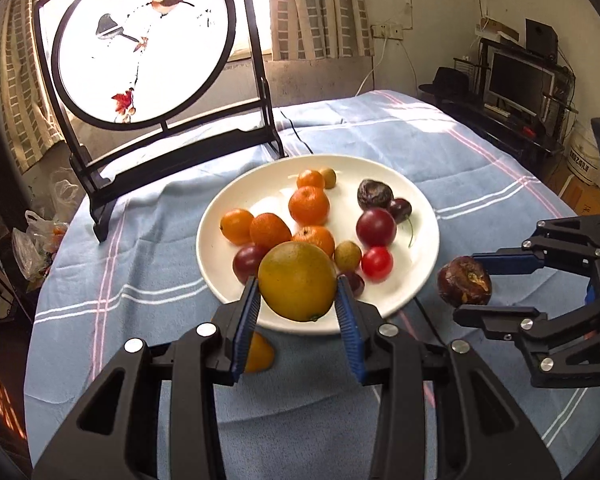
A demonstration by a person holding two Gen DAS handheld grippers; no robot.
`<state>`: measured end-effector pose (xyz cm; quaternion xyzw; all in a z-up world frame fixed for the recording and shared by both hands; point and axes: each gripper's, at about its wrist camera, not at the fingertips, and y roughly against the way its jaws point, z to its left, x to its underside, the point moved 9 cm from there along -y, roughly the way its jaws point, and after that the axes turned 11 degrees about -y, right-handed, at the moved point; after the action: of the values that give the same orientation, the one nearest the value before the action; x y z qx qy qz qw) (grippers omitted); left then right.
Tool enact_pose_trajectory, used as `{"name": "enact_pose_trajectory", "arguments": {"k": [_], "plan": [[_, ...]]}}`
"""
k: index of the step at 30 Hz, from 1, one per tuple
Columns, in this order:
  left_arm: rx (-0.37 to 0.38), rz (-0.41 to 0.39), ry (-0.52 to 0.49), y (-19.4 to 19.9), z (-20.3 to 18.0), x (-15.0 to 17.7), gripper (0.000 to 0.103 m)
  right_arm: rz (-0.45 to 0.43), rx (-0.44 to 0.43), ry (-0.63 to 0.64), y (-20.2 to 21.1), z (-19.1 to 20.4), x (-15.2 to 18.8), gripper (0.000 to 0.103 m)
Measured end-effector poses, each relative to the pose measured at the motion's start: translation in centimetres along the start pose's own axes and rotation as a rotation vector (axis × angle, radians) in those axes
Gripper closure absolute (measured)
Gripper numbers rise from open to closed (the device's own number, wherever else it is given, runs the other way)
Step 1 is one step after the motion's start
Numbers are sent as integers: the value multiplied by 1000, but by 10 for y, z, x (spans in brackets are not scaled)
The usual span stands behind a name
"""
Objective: Organize fruits
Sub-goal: 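Lower the yellow fruit and brown fruit onto the plate and open both grippers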
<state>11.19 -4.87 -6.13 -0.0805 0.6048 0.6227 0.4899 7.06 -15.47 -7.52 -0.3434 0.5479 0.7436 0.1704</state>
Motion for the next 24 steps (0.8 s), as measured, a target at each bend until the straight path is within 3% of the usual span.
{"name": "enact_pose_trajectory", "arguments": {"k": [5,12,17,24], "plan": [[-22,-61,13,3,9,-35,65,-127,31,-89,22,-23,-40,62],[-59,-71,21,-14,20,-54,65,-242,58,-177,29,-46,-87,62],[-25,-75,100,-28,31,-51,65,-230,22,-172,5,-34,-103,62],[-55,-27,92,-48,38,-38,66,-190,-15,-175,-30,-17,-110,62]]}}
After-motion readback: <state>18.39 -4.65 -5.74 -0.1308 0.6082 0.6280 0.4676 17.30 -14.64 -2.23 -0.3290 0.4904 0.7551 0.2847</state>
